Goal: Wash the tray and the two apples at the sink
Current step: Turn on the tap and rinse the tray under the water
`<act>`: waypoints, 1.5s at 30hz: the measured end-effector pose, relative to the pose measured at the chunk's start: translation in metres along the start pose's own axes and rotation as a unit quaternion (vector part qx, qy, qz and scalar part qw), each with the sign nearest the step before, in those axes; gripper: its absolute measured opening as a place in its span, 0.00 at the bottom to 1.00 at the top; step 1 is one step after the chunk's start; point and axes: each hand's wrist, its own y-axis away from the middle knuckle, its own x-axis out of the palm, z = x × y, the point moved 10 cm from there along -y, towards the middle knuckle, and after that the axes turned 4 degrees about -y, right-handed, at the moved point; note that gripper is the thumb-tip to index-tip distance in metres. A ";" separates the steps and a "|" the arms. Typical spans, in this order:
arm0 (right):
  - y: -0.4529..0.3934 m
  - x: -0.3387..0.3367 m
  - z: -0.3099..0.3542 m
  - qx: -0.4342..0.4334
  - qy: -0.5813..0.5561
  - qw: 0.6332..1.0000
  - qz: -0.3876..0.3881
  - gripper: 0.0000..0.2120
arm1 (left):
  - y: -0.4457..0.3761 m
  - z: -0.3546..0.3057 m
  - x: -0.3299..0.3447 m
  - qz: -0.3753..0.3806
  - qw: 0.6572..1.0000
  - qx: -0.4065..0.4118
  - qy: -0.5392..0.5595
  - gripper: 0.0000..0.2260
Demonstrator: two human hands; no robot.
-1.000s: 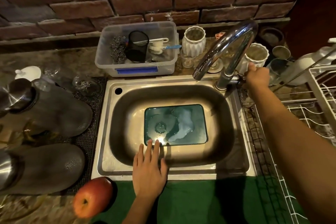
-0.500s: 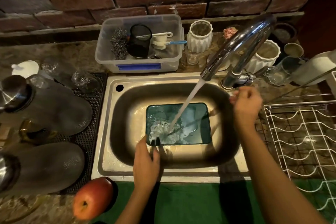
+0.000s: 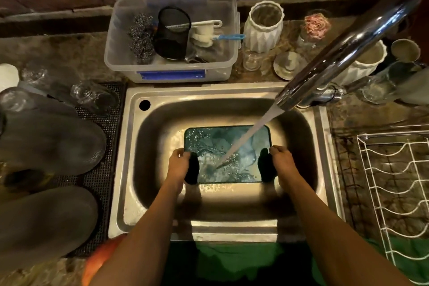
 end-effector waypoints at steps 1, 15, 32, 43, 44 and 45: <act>-0.002 0.000 -0.002 0.012 -0.015 1.000 -0.002 0.06 | -0.003 0.003 0.001 0.001 1.000 -0.014 0.015 0.10; 0.017 0.013 -0.039 0.126 -0.095 0.987 0.033 0.24 | 0.033 0.008 -0.026 -0.037 0.994 -0.043 0.094 0.11; 0.053 0.007 0.043 -0.031 -0.128 0.989 0.072 0.18 | 0.048 0.030 -0.006 0.003 0.981 -0.078 0.178 0.21; 0.046 -0.005 0.058 -0.023 -0.042 0.997 0.053 0.16 | 0.055 0.010 0.001 -0.006 0.984 -0.081 0.157 0.21; 0.044 -0.005 0.053 -0.017 -0.038 0.998 0.052 0.16 | 0.056 0.005 -0.001 -0.010 0.986 -0.072 0.152 0.21; 0.043 -0.005 0.047 -0.008 -0.035 0.998 0.051 0.18 | 0.056 -0.001 -0.003 -0.014 0.987 -0.060 0.146 0.22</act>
